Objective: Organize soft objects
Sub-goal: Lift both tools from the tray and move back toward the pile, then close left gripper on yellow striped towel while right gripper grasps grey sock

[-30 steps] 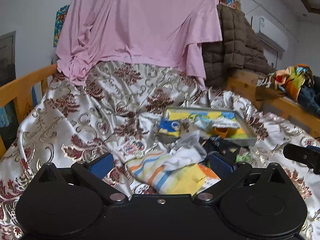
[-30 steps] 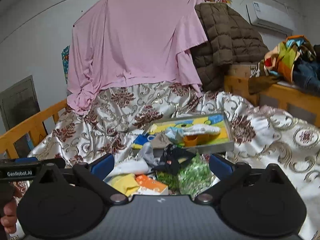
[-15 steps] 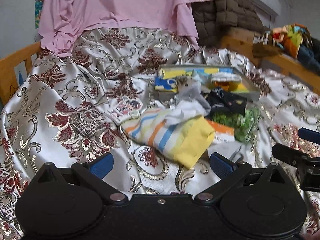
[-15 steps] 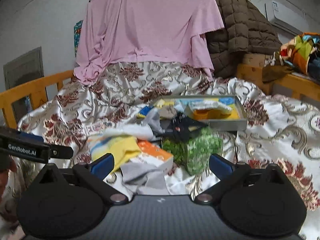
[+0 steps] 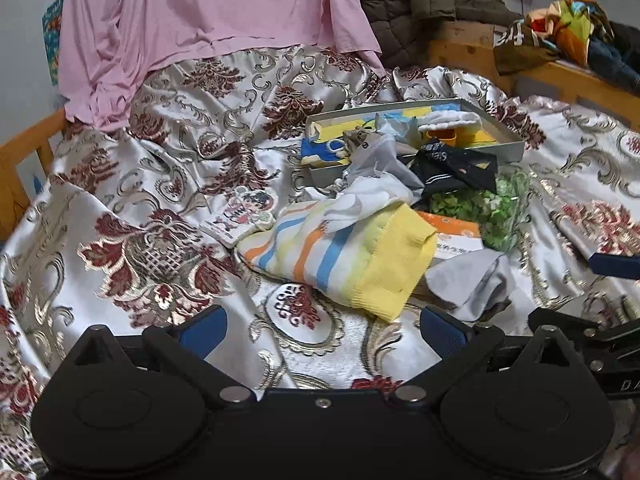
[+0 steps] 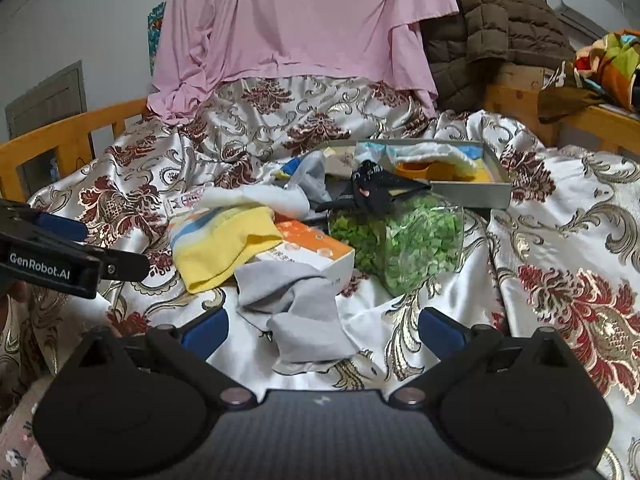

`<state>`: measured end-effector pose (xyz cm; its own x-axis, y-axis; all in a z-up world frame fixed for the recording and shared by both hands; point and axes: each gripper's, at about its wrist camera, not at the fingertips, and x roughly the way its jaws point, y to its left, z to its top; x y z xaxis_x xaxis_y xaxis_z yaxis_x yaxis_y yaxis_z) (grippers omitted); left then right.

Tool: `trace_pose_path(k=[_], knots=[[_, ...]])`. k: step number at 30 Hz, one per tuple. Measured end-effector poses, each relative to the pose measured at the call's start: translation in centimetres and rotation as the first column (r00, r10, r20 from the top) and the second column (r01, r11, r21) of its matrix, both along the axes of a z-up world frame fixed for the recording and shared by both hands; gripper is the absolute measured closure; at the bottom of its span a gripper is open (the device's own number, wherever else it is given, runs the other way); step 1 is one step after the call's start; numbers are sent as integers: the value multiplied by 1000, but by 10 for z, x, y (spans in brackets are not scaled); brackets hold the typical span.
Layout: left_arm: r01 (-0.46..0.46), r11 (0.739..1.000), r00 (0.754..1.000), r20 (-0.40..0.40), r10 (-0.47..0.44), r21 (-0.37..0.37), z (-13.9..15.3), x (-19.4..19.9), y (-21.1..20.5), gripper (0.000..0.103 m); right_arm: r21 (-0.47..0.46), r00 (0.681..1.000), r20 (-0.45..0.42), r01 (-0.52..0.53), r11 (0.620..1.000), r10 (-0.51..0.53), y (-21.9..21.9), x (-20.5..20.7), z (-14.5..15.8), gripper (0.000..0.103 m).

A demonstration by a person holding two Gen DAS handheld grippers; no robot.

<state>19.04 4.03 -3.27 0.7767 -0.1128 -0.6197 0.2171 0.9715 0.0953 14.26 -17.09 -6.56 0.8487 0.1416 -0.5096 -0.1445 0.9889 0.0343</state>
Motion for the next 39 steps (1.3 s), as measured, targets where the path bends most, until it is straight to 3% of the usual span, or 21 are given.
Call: trace_pose_path(k=[20, 32, 39], knots=[[73, 988, 997, 13, -76, 137, -2, 20, -12, 1, 4, 999, -29, -30, 1000, 30, -1, 3, -7, 0], [118, 980, 993, 4, -121, 157, -12, 39, -16, 1, 0, 998, -13, -59, 998, 59, 2, 12, -8, 0], [212, 958, 977, -32, -210, 194, -17, 58, -24, 1, 18, 996, -23, -86, 996, 86, 1, 34, -12, 0]])
